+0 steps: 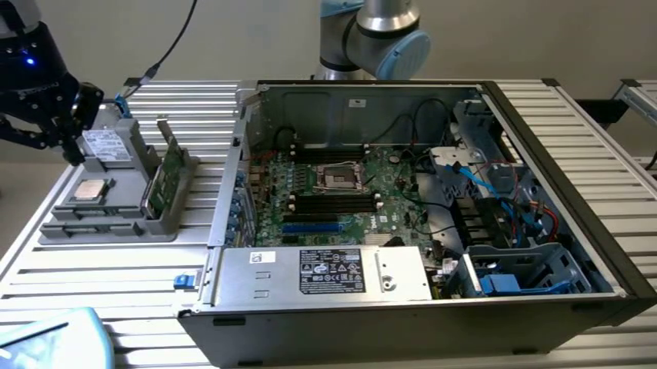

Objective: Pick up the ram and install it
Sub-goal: 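Pick up the ram and move it above insertion slot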

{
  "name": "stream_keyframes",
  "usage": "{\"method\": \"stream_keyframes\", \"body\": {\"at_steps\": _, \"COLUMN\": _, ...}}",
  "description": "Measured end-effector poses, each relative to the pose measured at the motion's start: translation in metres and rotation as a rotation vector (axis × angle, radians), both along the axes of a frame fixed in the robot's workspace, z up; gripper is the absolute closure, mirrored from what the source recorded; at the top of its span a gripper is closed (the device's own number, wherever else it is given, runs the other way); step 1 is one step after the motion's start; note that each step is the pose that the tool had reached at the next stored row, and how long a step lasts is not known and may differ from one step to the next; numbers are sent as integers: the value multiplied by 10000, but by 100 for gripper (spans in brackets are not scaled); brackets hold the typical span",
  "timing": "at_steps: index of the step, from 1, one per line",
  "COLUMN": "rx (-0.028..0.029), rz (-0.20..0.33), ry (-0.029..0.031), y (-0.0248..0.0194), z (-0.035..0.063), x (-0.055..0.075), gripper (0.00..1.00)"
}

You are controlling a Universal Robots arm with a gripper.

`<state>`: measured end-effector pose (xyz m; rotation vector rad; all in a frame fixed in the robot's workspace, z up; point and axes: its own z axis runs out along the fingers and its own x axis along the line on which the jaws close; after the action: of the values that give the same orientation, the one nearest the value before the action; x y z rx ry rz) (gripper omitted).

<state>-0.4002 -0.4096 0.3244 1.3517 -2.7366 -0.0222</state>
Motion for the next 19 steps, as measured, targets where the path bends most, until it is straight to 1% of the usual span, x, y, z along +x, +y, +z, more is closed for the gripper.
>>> {"method": "stream_keyframes", "body": {"at_steps": 2, "rx": 31, "rz": 365, "ry": 1, "y": 0, "z": -1, "x": 0, "gripper": 89}}
{"method": "stream_keyframes", "body": {"at_steps": 3, "rx": 59, "rz": 555, "ry": 2, "y": 1, "z": -1, "x": 0, "gripper": 89}}
{"method": "stream_keyframes", "body": {"at_steps": 5, "rx": 133, "rz": 914, "ry": 0, "y": 1, "z": -4, "x": 0, "gripper": 89}}
{"method": "stream_keyframes", "body": {"at_steps": 13, "rx": 509, "rz": 2376, "ry": -8, "y": 0, "z": -17, "x": 0, "gripper": 89}}
{"method": "stream_keyframes", "body": {"at_steps": 16, "rx": 631, "rz": 2914, "ry": -8, "y": 0, "z": -18, "x": 0, "gripper": 89}}
{"method": "stream_keyframes", "body": {"at_steps": 17, "rx": 689, "rz": 3080, "ry": -11, "y": 0, "z": -19, "x": 0, "gripper": 89}}
{"method": "stream_keyframes", "body": {"at_steps": 19, "rx": 831, "rz": 3393, "ry": -13, "y": 0, "z": -19, "x": 0, "gripper": 89}}
